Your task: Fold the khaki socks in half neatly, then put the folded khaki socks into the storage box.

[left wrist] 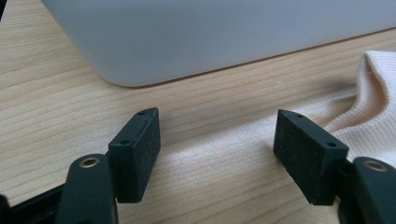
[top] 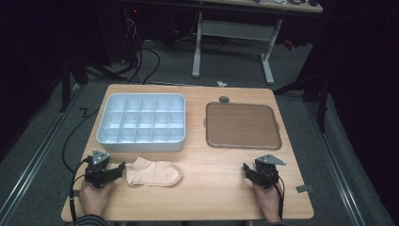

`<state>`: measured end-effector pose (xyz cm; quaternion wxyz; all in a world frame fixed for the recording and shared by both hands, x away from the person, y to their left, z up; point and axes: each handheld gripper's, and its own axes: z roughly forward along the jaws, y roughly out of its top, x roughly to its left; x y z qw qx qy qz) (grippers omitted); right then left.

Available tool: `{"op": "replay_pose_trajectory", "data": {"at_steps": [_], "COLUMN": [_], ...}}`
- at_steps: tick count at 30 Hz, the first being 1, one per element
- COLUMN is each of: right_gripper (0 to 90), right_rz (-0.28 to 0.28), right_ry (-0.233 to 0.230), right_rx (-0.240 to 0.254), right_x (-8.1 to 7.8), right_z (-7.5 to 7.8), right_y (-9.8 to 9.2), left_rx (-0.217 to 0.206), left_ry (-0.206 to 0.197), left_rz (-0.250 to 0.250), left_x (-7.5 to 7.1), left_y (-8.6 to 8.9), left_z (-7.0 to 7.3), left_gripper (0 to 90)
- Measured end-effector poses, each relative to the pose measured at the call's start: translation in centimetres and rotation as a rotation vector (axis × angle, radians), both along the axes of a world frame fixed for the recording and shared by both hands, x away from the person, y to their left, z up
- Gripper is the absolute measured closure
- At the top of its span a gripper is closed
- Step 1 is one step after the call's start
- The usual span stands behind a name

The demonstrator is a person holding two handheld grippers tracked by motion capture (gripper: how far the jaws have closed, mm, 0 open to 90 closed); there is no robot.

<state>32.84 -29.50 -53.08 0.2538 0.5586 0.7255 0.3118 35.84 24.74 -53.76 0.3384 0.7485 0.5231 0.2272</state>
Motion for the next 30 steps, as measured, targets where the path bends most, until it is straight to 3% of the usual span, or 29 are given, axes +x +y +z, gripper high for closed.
{"op": "replay_pose_trajectory", "data": {"at_steps": [20, 25, 30], "right_gripper": [42.1, 42.1, 41.1], "right_rz": [0.001, 0.001, 0.003], "right_ry": [0.006, 0.006, 0.006], "right_rx": [0.001, 0.001, 0.000], "right_x": [-0.01, -0.01, 0.00], "right_z": [0.00, 0.00, -0.01], "right_y": [0.07, 0.07, 0.09], "left_rx": [-0.006, -0.025, -0.014], "left_ry": [0.001, 0.003, 0.001], "left_rz": [0.005, 0.004, 0.007], "left_x": [0.02, 0.05, 0.03], "left_y": [0.04, 0.23, 0.11], "left_z": [-0.01, 0.01, -0.01], "left_gripper": [32.2, 32.0, 32.3]}}
